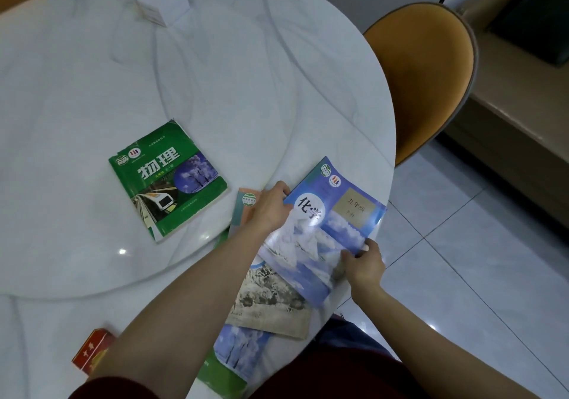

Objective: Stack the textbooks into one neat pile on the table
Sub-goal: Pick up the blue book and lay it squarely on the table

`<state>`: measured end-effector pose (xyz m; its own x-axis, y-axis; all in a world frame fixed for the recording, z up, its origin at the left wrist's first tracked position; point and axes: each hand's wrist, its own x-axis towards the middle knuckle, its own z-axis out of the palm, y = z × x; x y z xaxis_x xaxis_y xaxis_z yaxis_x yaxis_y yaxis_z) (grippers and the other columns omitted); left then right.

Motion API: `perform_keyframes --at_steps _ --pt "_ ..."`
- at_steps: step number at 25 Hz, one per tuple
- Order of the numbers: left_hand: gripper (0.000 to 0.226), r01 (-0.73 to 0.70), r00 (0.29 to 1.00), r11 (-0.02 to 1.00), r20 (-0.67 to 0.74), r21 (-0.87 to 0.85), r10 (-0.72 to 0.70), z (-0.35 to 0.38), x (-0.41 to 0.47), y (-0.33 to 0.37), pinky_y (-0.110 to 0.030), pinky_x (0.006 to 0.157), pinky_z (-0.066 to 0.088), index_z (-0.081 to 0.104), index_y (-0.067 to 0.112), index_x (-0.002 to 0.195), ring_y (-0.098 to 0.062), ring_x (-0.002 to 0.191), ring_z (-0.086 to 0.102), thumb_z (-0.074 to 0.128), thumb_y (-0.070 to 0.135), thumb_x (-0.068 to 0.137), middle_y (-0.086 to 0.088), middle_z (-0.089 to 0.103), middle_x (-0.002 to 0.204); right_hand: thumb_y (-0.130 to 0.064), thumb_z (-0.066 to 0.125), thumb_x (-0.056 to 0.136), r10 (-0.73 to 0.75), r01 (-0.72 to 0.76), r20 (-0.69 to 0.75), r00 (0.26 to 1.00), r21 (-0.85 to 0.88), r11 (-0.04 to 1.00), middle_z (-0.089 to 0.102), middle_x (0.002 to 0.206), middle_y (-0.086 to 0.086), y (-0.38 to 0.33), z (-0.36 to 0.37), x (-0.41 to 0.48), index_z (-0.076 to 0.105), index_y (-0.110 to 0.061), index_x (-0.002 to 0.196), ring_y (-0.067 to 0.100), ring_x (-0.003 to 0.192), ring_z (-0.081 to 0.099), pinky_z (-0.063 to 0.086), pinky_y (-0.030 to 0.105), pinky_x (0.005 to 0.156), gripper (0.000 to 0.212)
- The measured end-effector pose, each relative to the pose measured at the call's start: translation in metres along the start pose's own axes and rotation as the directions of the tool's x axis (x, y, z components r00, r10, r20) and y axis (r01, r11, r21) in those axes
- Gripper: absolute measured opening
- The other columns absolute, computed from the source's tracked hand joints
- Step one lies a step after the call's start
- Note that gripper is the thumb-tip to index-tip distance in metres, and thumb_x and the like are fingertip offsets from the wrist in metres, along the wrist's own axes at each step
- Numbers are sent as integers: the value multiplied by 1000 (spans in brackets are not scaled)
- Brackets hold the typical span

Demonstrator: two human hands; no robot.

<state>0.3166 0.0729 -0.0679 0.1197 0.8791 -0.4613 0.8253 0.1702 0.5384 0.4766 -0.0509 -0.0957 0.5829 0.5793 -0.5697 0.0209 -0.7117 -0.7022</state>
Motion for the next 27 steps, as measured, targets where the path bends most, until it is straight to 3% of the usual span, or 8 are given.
perform_keyframes --at_steps 2,4,7,10,14,17,20,27 --pt "19 24 999 994 -26 -107 -27 3 -8 -5 -36 79 47 50 21 108 -23 91 59 57 23 90 1 64 109 -5 58 83 39 -40 12 999 58 998 62 97 9 -1 -6 1 50 -11 126 28 88 60 54 40 86 44" --pt "15 47 996 985 -69 -165 -59 4 -14 -10 -39 81 49 51 27 100 -21 92 62 60 27 89 10 63 102 -6 60 85 52 -55 37 998 101 993 62 98 9 -7 -9 3 46 -14 130 30 94 62 53 45 91 48" --pt "18 84 987 906 -93 -415 -134 4 -21 -20 -38 85 50 52 19 105 -23 99 61 60 15 89 0 64 108 -11 61 88 -26 14 89 996 130 991 58 98 5 -24 -11 4 45 -19 130 24 91 60 54 39 80 46" --pt "21 77 962 823 -176 -563 -210 -7 -27 -28 -26 76 44 53 13 107 -17 92 56 60 8 88 -4 61 107 -17 60 90 -136 118 152 979 119 986 57 103 2 -48 -4 4 47 -21 126 18 88 58 52 30 67 38" --pt "25 34 913 764 -290 -644 -285 -33 -37 -37 -29 83 48 60 10 113 -19 94 61 56 3 89 -7 67 110 -19 61 89 -246 229 254 935 97 969 58 102 0 -85 17 3 51 -18 121 11 79 60 49 24 55 34" --pt "27 33 866 700 -329 -714 -376 -55 -44 -49 -30 83 47 59 7 117 -18 92 60 56 3 91 -7 66 108 -14 60 89 -304 295 317 899 77 952 62 104 7 -114 40 3 55 -14 119 25 90 63 57 40 73 31" --pt "26 26 811 633 -354 -774 -466 -77 -50 -65 -34 81 48 57 7 117 -21 91 59 55 6 92 -10 65 109 -8 59 88 -370 385 400 839 45 922 62 100 7 -143 71 1 59 -11 117 29 94 62 56 49 85 29" --pt "29 -4 651 520 -397 -854 -647 -122 -54 -110 -38 81 53 57 4 118 -24 83 59 56 3 88 -17 67 108 -7 60 86 -408 473 570 713 38 880 61 97 8 -196 150 -13 63 -14 111 26 88 60 51 36 76 27"
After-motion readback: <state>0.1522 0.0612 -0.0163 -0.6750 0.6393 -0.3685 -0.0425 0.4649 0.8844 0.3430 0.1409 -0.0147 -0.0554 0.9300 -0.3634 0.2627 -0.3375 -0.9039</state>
